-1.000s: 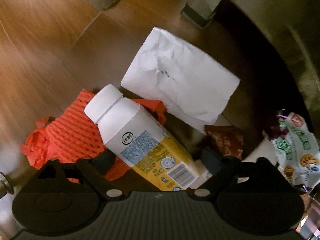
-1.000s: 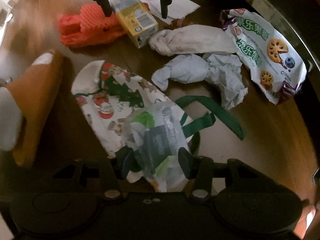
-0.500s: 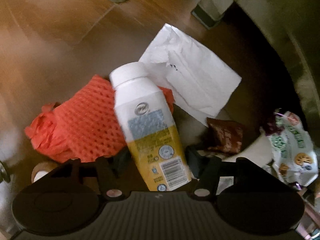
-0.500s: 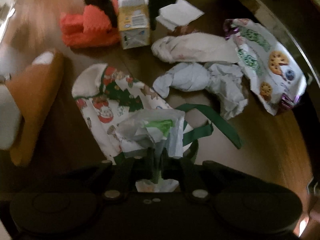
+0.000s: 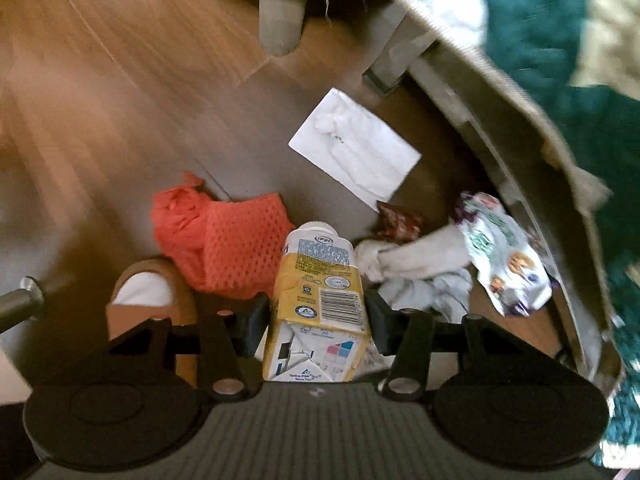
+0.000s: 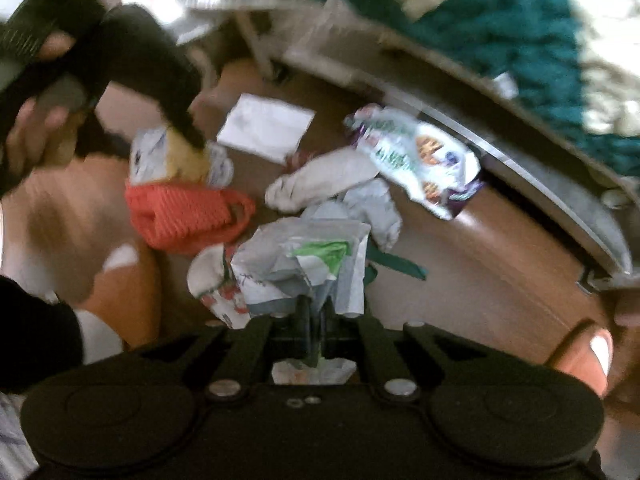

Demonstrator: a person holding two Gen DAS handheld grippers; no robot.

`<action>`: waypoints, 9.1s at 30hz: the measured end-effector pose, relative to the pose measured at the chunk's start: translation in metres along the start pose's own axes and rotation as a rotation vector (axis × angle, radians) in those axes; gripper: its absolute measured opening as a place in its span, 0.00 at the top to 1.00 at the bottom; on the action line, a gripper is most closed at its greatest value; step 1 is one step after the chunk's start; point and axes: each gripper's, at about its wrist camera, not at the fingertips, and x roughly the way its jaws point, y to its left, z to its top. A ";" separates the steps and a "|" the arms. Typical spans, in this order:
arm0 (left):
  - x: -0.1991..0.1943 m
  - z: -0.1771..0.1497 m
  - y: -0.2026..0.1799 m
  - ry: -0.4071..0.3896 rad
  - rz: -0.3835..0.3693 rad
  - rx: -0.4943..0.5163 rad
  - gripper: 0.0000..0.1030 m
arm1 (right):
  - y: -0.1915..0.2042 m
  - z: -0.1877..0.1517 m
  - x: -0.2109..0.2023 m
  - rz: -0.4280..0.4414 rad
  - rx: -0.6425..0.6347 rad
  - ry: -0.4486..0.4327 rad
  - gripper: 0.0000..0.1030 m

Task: Collect trash
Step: 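Grasp the white-and-yellow milk bottle with the left tool while the right tool grasps the white plastic bag, then lift both held items up over the teal bin, then open both grippers to drop the items into the teal bin, then move both tools back down to the remaining floor trash, then grasp the orange mesh bag with the left tool while the right tool grasps the printed white sock, then lift the orange mesh bag and printed sock up over the teal bin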

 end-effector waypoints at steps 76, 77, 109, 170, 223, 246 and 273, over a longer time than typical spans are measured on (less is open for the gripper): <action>-0.450 0.000 -0.256 -0.723 -0.265 0.735 0.52 | -0.060 0.276 -0.374 -0.173 -0.004 -0.607 0.89; -0.448 0.001 -0.256 -0.721 -0.262 0.738 0.52 | -0.060 0.276 -0.373 -0.176 -0.006 -0.602 0.87; -0.520 -0.120 -0.149 -0.812 -0.322 0.754 0.29 | -0.009 0.135 -0.475 -0.148 -0.027 -0.667 0.59; 0.132 0.076 0.033 0.198 0.150 0.657 0.13 | 0.090 0.034 0.158 0.185 -0.575 0.249 0.51; -0.249 -0.048 -0.028 -0.547 -0.101 0.973 0.89 | 0.047 0.022 -0.220 -0.188 -0.197 -0.531 0.99; -0.554 -0.158 -0.098 -1.123 -0.279 0.946 0.88 | 0.030 0.098 -0.519 -0.343 -0.107 -1.074 0.99; -0.476 -0.032 -0.248 -0.959 -0.199 0.981 0.88 | -0.049 0.261 -0.417 -0.216 0.045 -0.842 0.99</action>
